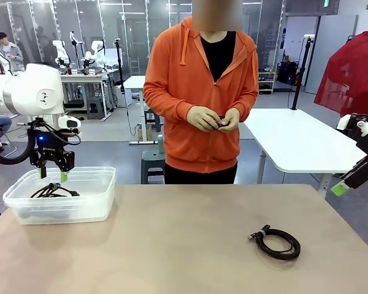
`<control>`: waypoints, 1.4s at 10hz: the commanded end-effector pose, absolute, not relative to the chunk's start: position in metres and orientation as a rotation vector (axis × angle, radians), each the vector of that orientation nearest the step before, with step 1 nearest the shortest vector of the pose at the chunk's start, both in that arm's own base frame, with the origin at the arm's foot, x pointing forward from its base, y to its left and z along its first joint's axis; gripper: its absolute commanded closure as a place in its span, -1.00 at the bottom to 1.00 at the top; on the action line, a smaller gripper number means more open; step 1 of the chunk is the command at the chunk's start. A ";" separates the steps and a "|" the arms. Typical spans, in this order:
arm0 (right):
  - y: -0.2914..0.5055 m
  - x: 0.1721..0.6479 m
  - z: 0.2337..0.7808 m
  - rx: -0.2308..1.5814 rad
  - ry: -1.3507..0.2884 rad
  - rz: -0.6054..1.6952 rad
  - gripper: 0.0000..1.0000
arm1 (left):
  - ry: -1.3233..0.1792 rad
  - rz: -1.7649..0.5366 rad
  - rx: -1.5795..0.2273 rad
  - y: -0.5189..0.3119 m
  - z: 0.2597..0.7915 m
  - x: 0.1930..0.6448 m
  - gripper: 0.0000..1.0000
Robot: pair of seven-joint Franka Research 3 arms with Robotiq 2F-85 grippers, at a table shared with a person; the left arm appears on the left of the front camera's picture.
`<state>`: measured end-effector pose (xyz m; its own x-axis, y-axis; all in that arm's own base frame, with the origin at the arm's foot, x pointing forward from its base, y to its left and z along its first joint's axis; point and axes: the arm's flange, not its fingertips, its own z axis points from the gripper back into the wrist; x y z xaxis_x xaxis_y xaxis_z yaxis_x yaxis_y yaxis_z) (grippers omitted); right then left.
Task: Organize and store the cables.
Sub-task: Place the Power Cable into the Organizing box, then place the USB Extension Cable into the Organizing box.
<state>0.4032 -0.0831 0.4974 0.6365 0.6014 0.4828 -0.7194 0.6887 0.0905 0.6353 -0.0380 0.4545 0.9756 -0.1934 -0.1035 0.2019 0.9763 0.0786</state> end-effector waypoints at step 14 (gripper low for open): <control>-0.082 0.404 0.498 0.278 -0.429 0.756 -1.00 | 0.083 -0.149 0.079 -0.037 0.461 0.634 -1.00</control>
<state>0.4032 -0.0831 0.4974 0.6365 0.6014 0.4828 -0.7194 0.6887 0.0905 0.6336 -0.0389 0.4613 0.9882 -0.1266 -0.0866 0.1328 0.9887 0.0697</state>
